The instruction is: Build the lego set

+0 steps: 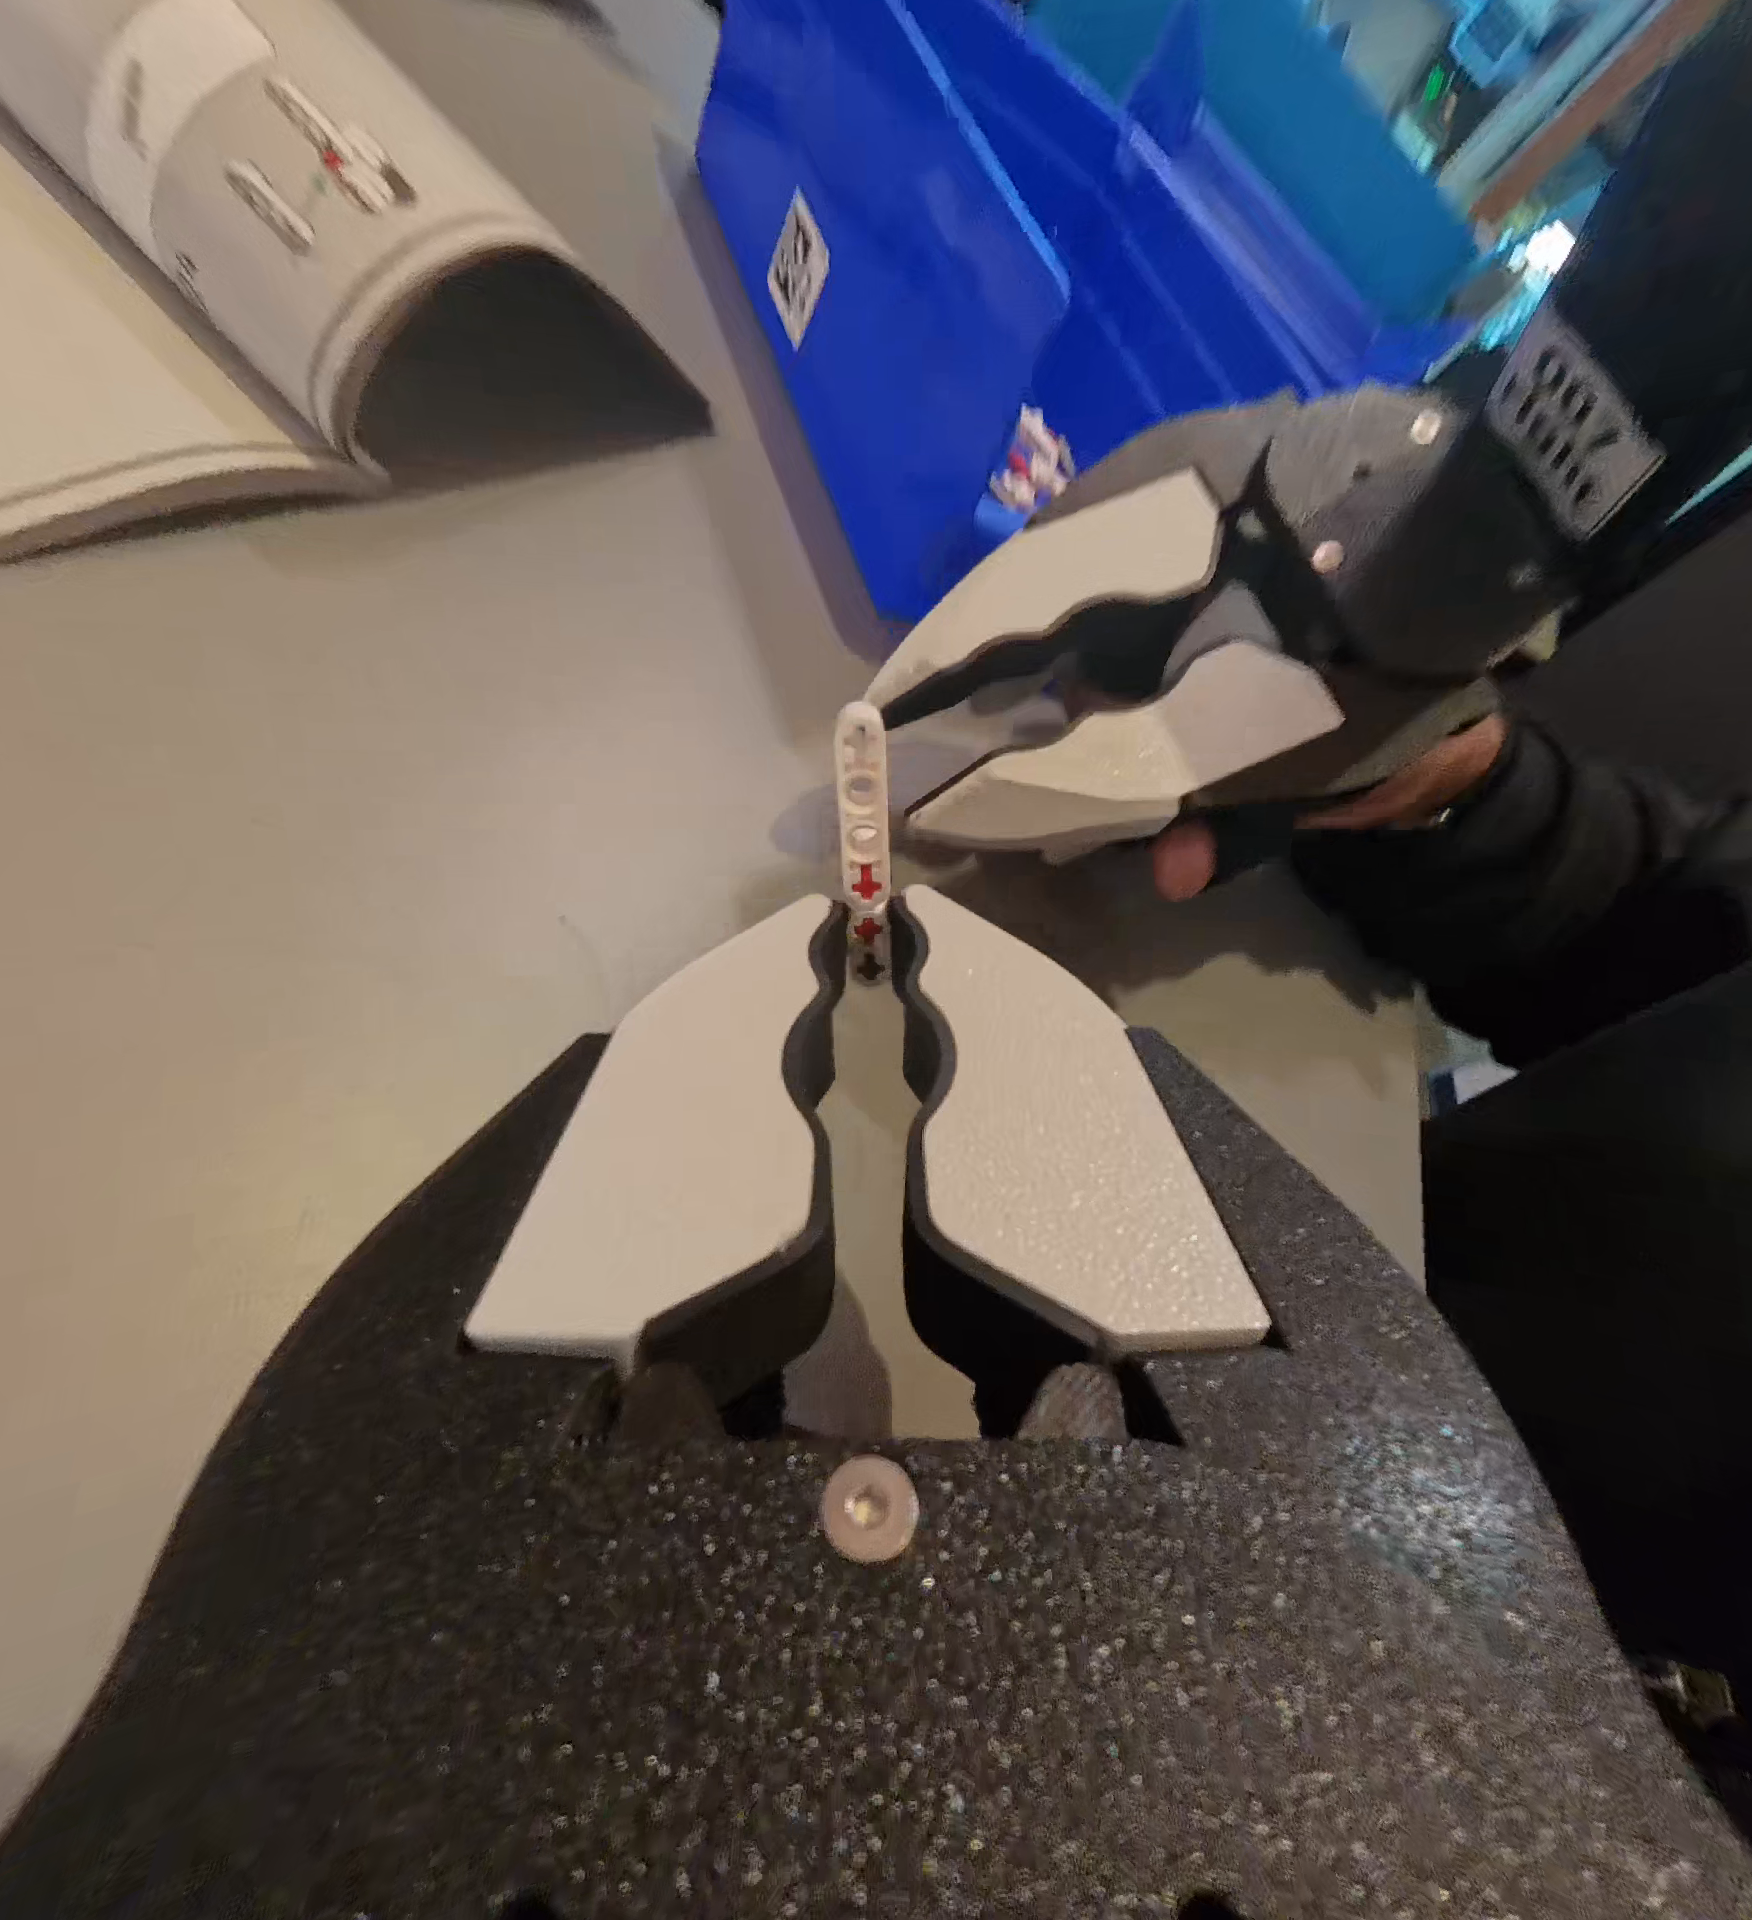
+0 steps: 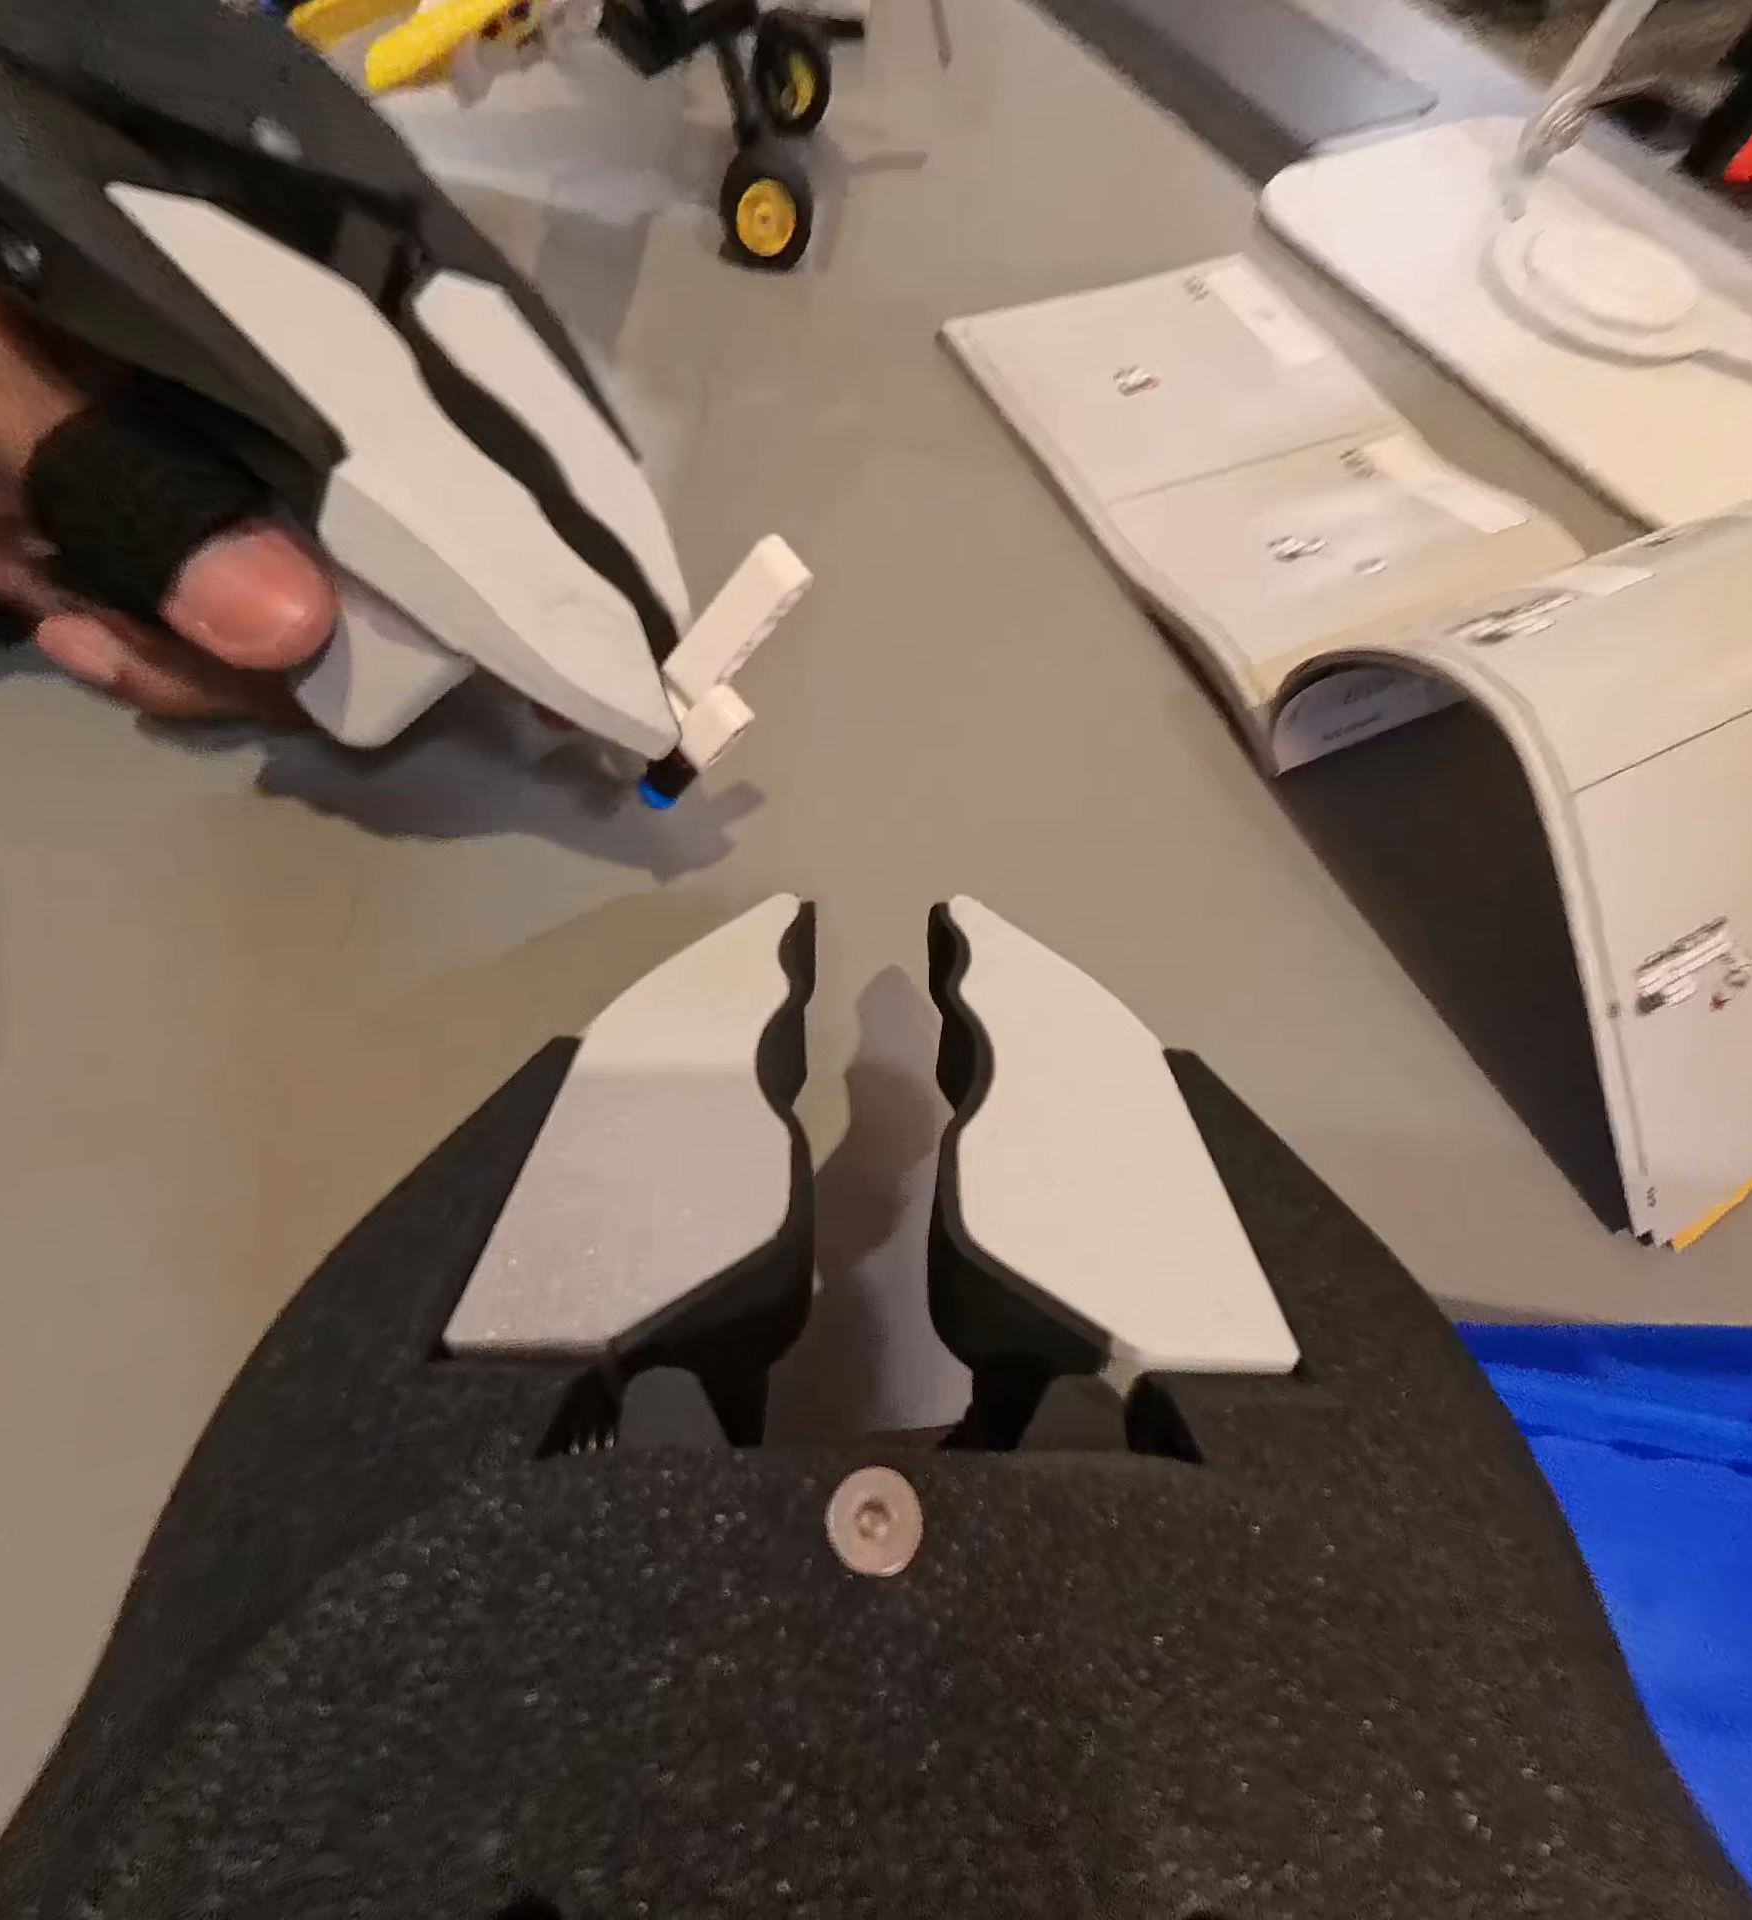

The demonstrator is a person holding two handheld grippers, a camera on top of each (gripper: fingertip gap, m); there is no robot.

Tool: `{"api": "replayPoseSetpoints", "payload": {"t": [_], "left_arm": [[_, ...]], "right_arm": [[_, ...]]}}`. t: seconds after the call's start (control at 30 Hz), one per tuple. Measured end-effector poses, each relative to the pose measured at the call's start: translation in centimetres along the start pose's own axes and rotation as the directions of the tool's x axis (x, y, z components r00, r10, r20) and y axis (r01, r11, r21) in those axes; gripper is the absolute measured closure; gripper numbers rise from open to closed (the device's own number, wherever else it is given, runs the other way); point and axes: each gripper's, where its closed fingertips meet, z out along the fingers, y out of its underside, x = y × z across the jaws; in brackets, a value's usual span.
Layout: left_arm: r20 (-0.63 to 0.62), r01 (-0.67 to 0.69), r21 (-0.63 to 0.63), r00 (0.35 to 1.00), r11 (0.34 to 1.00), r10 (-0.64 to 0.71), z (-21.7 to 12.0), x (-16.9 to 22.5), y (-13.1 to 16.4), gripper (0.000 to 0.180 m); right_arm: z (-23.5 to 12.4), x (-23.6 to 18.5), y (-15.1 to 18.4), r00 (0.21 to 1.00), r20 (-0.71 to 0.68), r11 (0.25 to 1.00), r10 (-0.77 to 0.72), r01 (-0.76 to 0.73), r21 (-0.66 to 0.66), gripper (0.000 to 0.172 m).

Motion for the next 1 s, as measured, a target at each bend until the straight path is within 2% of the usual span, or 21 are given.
{"api": "replayPoseSetpoints", "payload": {"t": [0.1, 0.2, 0.43, 0.6, 1.0], "left_arm": [[-0.001, 0.009, -0.095, 1.0, 0.995, -0.009, 0.4, 0.0, 1.3, 0.173], [0.015, 0.021, -0.133, 1.0, 0.991, -0.019, 0.6, -0.2, 1.9, 0.173], [0.036, 0.021, -0.138, 0.999, 0.99, -0.016, 0.6, -0.4, 2.0, 0.173], [0.032, 0.011, -0.139, 0.999, 0.99, -0.007, 0.6, -0.3, 2.0, 0.172], [0.027, 0.041, -0.123, 0.999, 0.992, -0.038, 0.4, -0.4, 1.8, 0.173]], "right_arm": [[-0.7, -0.8, 1.4, 0.997, 0.065, 0.997, -0.028, 0.032, -0.064, 0.15], [-1.4, -1.2, 2.7, 0.996, 0.075, 0.992, -0.038, 0.046, -0.114, 0.147], [-3.0, -2.1, 4.6, 0.998, 0.023, 0.99, 0.06, -0.057, -0.129, 0.146], [-3.3, -4.1, 5.8, 0.998, 0.011, 0.985, 0.059, -0.057, -0.161, 0.146], [-3.5, -3.7, 5.4, 0.997, 0.019, 0.99, 0.079, -0.076, -0.119, 0.146]]}}
